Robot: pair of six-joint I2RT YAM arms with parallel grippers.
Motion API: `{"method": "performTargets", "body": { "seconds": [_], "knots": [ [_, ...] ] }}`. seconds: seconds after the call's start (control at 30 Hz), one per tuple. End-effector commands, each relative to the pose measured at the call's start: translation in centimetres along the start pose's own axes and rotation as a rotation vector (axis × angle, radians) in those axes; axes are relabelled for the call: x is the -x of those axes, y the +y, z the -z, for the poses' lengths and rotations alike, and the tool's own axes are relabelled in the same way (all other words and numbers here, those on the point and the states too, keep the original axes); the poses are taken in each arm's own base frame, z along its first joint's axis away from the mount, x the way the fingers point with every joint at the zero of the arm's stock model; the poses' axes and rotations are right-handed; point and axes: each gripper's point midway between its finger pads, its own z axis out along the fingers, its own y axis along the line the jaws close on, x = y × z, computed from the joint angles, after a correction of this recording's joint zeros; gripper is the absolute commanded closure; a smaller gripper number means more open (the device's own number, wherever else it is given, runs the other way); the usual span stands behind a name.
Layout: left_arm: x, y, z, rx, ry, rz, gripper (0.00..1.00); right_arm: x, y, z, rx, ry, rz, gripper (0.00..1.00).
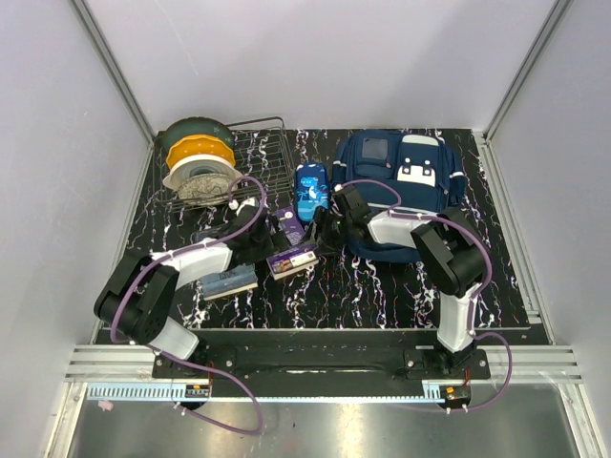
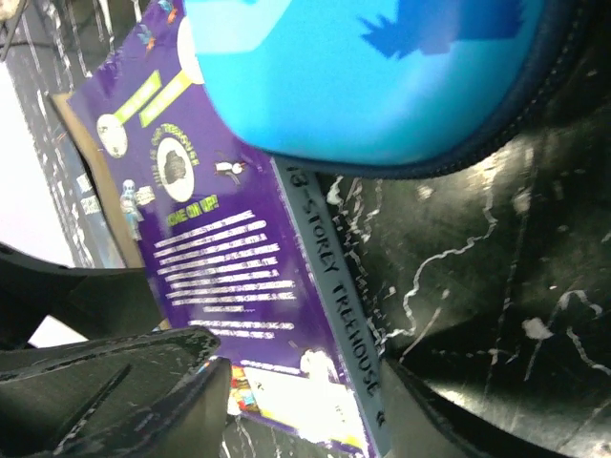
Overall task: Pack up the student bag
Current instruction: Pick up the book from the center of the board.
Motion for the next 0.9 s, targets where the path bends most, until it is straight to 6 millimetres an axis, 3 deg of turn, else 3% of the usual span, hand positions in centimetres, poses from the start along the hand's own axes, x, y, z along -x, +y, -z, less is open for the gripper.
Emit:
{"method": "performTargets", "body": {
  "seconds": [0.0,0.1,0.37,0.47,0.5,0.57,0.73,0.87],
  "knots": [
    [-3.8,-2.9,-1.0,-0.193,0.147,-0.005,0.12,-2.1,0.3,-2.1,0.054,0.056,-0.001,0.37],
    [-4.1,-3.0,-1.0,-0.213,0.156,-0.005,0.23,-3.1,0.6,-2.2,0.075,0.074,-0.001,0.39],
    [-5.8,-1.8,-0.6,-0.234,0.179,0.026,0.53,-4.2,1.8,-1.8,0.114,0.091,0.008,0.29],
    [-6.6,-1.8,-0.4,-0.258,0.197,0.038,0.76,-4.3,2.5,-1.6,0.137,0.087,0.005,0.27],
    [-6.7,-1.9,-0.3,-0.27,0.195,0.043,0.88,-4.3,2.4,-1.5,0.126,0.084,0.002,0.26],
    [-7.2,-1.6,-0.1,-0.276,0.203,0.044,0.98,-4.0,2.1,-1.4,0.102,0.058,-0.001,0.25],
    [-6.9,-1.6,0.6,-0.287,0.18,0.042,1.0,-4.1,1.1,-1.4,0.048,0.054,-0.004,0.23],
    [-5.0,-2.6,2.7,-0.306,0.112,0.014,1.0,-4.0,1.0,-1.0,0.039,0.039,0.009,0.22]
  ]
}}
